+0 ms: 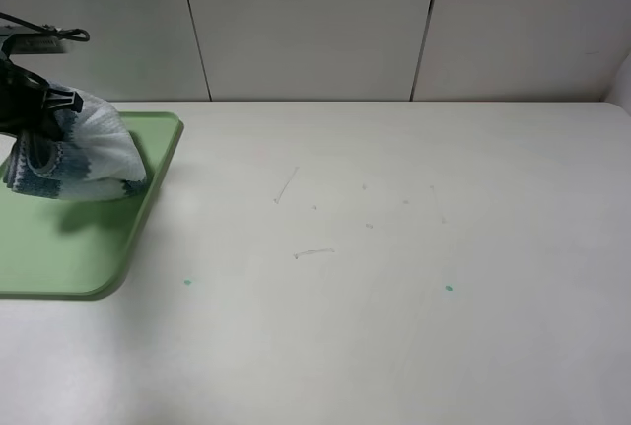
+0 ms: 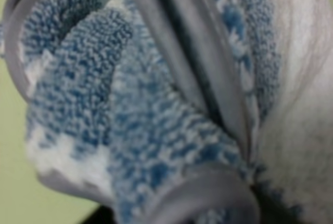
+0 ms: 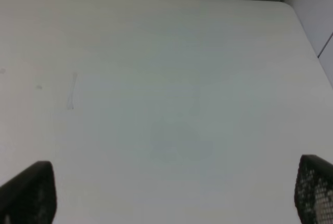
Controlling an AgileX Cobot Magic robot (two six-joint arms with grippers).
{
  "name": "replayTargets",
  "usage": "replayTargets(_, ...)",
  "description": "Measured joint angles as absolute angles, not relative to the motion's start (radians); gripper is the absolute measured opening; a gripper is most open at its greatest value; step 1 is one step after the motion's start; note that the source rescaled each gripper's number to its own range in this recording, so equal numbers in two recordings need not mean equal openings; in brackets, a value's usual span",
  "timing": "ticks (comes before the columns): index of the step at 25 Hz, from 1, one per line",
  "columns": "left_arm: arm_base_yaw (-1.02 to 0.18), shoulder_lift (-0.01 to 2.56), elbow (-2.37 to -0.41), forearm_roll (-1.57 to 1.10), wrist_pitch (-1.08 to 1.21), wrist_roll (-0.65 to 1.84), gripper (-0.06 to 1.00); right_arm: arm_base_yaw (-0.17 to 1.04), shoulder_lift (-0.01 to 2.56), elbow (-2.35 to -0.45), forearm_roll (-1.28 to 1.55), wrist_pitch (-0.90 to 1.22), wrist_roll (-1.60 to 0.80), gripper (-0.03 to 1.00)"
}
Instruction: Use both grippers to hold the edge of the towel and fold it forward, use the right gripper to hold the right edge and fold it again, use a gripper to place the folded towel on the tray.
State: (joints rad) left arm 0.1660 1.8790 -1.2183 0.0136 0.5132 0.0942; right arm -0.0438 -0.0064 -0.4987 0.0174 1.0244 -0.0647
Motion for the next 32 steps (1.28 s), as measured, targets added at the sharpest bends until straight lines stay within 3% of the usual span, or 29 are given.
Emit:
replayTargets(2, 0.170, 1.879, -1.218, 0.014, 0.512, 0.092, 0.71, -0.044, -0.006, -0.499, 0.017, 1.024, -0.065, 1.00)
replayTargets(4, 0.177, 1.879, -1.218, 0.014, 0.511, 0.085, 0.88, -0.044, -0.006, -0.499, 0.017, 1.024, -0.065, 1.00)
replayTargets(6, 0.181, 1.879, -1.218, 0.014, 0.515, 0.084, 0.95, -0.044, -0.006, -0.499, 0.017, 1.024, -0.065, 1.00)
replayTargets(18, 0.181, 1.794, -1.229, 0.013, 0.620, 0.082, 1.00, -0.044, -0.006, -0.499, 0.017, 1.024, -0.065, 1.00)
replayTargets(32, 0.181, 1.459, -1.229, 0.013, 0.991, 0.082, 1.00, -0.044, -0.006, -0.499, 0.017, 1.024, -0.065, 1.00)
